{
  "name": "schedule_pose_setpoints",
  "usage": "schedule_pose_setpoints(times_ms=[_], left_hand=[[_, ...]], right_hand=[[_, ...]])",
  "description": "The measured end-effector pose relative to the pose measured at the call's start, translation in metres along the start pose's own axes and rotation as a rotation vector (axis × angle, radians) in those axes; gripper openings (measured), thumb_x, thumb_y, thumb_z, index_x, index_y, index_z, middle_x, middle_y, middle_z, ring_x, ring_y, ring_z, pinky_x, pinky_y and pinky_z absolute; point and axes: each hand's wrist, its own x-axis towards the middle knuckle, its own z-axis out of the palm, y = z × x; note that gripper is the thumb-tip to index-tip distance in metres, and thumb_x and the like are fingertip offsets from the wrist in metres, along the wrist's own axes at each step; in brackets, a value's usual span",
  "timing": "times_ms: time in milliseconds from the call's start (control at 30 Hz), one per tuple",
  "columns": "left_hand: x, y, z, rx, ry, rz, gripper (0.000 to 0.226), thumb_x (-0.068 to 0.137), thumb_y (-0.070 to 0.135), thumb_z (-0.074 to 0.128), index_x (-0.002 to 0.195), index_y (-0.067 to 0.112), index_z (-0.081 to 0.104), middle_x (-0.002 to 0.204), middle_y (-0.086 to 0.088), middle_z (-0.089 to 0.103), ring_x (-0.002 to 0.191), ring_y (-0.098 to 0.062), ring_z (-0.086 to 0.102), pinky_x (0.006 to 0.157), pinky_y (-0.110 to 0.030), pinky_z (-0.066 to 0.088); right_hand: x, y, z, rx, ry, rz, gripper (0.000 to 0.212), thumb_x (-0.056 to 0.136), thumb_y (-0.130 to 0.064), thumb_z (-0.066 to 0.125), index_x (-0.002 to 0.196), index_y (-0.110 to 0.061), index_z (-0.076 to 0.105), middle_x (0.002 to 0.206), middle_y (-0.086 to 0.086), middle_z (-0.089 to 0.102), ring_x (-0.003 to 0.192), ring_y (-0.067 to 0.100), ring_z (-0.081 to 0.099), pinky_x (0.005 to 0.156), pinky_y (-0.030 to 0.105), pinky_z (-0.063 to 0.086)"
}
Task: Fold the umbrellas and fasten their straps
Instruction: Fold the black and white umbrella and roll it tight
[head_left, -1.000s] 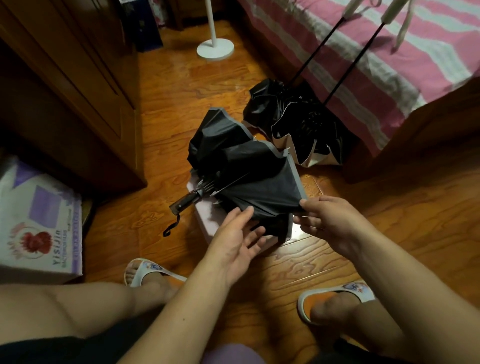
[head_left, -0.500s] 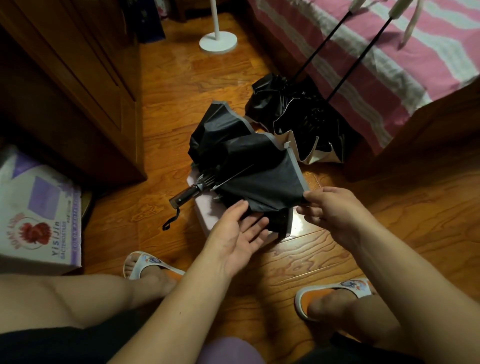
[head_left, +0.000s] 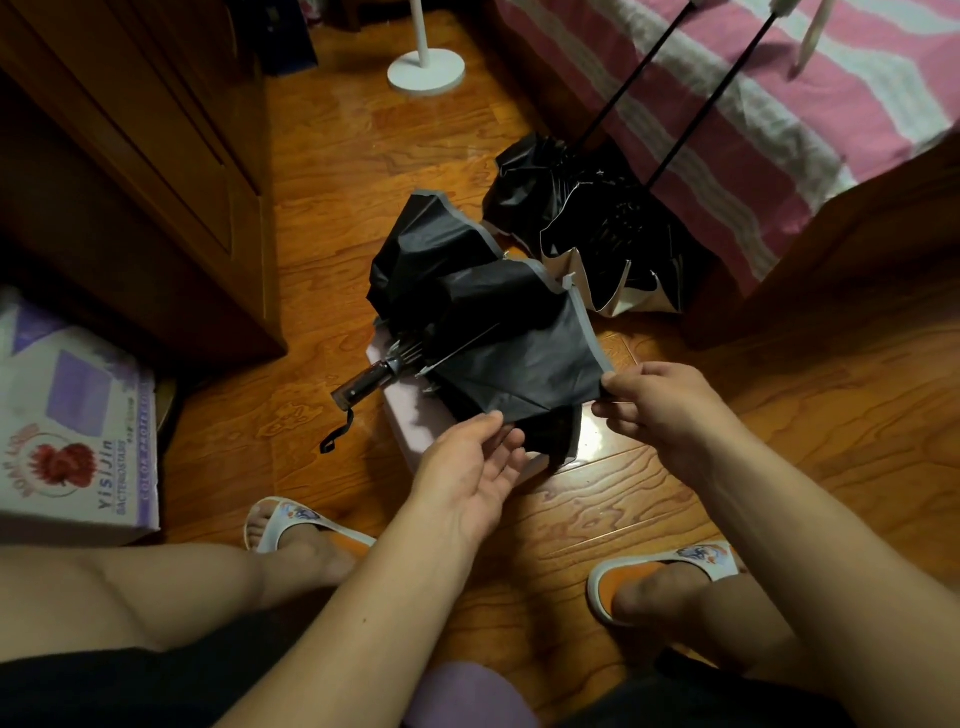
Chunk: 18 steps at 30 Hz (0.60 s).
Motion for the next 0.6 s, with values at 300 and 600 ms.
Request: schedule_pose_setpoints(times_ms=[300,600], left_hand=[[0.0,0.008,-0.001,-0.05,0.054,-0.038,0.014,0.092,0.0,0.069,0.104,0.002,0.062,0.102,-0.018,0.069,0.09,-0.023,0.071,0.079,-0.03,0.059],[0.012,0.002,-0.004,0.014,0.051,-0.076,0.01,0.093,-0.004,0.065,0.101,0.0,0.062,0.09,-0.016,0.068,0.081,-0.019,0.067,0.074,-0.027,0.056]], right_hand=[[-0.004,0.001,0.003,0.037,0.022,-0.029,0.005,0.095,-0.002,0.066,0.097,0.0,0.062,0.1,0.022,0.07,0.078,0.024,0.075,0.063,0.026,0.059],[0.008,0.007,-0.001,-0.264,0.07,-0.03,0.032,0.084,0.011,0.071,0.104,-0.011,0.057,0.115,0.02,0.061,0.099,0.035,0.068,0.083,0.046,0.061]])
